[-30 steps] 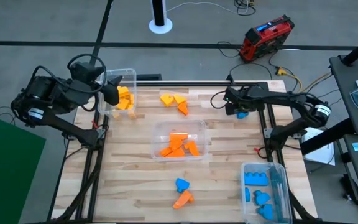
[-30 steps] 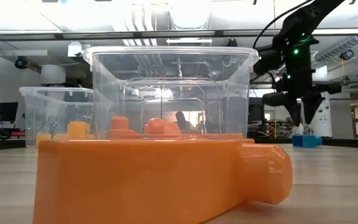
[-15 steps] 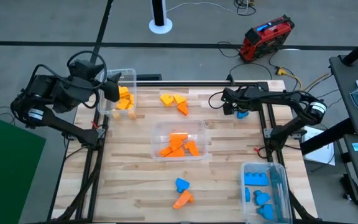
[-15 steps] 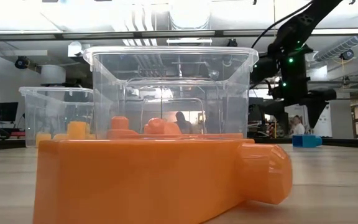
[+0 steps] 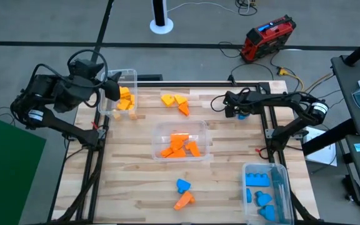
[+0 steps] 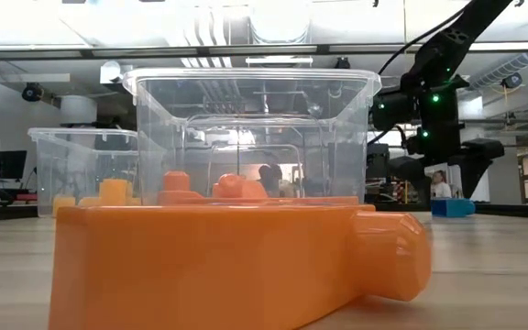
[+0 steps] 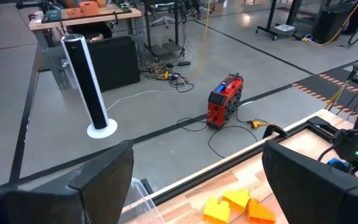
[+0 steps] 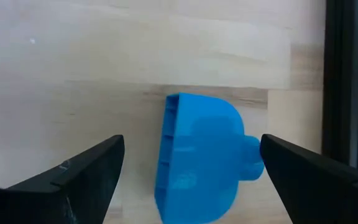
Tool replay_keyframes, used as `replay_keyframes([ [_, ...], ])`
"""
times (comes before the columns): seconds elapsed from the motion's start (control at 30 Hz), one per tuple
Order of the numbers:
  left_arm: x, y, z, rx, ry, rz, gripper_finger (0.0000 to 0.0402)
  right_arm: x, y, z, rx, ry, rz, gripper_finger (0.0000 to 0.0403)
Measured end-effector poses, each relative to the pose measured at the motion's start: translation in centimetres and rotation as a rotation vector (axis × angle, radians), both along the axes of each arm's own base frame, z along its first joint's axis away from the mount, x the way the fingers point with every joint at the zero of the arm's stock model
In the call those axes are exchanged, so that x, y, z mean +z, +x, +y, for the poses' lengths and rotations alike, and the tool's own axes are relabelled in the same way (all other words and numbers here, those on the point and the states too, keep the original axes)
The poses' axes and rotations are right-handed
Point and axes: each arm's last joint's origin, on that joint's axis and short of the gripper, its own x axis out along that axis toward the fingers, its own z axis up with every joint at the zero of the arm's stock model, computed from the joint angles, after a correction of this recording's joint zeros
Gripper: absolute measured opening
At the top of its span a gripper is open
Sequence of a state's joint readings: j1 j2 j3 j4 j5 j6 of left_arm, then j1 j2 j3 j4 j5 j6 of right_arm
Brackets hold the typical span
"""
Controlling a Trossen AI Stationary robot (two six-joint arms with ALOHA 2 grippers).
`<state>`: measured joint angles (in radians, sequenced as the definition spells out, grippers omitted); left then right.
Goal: Sort blocks
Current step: Put the blue game piece into the bottom right transparent bin
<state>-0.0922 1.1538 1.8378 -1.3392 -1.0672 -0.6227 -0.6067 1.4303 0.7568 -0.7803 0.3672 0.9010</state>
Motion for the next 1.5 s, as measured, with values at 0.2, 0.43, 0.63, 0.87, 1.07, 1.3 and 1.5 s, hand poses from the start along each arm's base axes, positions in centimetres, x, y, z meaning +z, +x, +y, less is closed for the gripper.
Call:
replay_keyframes([
  [0.2, 0.0, 0.0, 0.1, 0.008, 0.003, 0.006, 0.0327, -0.7, -0.2, 0.2, -0.003, 0.008, -0.031, 0.0368],
  [0.43, 0.0, 0.1, 0.1, 0.007, 0.004, 0.009, 0.0327, -1.1, -0.1, 0.6, 0.035, 0.042, -0.047, 0.0368],
  [0.63, 0.0, 0.2, 0.1, 0.006, 0.005, 0.013, 0.0327, -1.1, -0.1, 0.5, 0.031, 0.007, -0.038, 0.0368],
  [0.87, 0.0, 0.3, 0.1, 0.006, 0.005, 0.005, 0.0327, -1.1, 0.7, -0.1, 0.033, -0.058, -0.113, 0.0368],
  [1.07, 0.0, 0.4, 0.1, 0.006, 0.004, 0.004, 0.0327, -1.7, 0.8, -0.3, 0.023, -0.071, -0.082, 0.0368],
  [1.3, -0.1, 0.7, 0.1, 0.006, 0.005, 0.010, 0.0327, -2.1, 1.2, -0.6, 0.071, -0.105, -0.055, 0.0368],
  [1.5, -0.2, 1.0, 0.0, 0.006, 0.005, 0.016, 0.0327, -2.2, 1.3, -0.8, 0.084, -0.131, -0.045, 0.0368],
])
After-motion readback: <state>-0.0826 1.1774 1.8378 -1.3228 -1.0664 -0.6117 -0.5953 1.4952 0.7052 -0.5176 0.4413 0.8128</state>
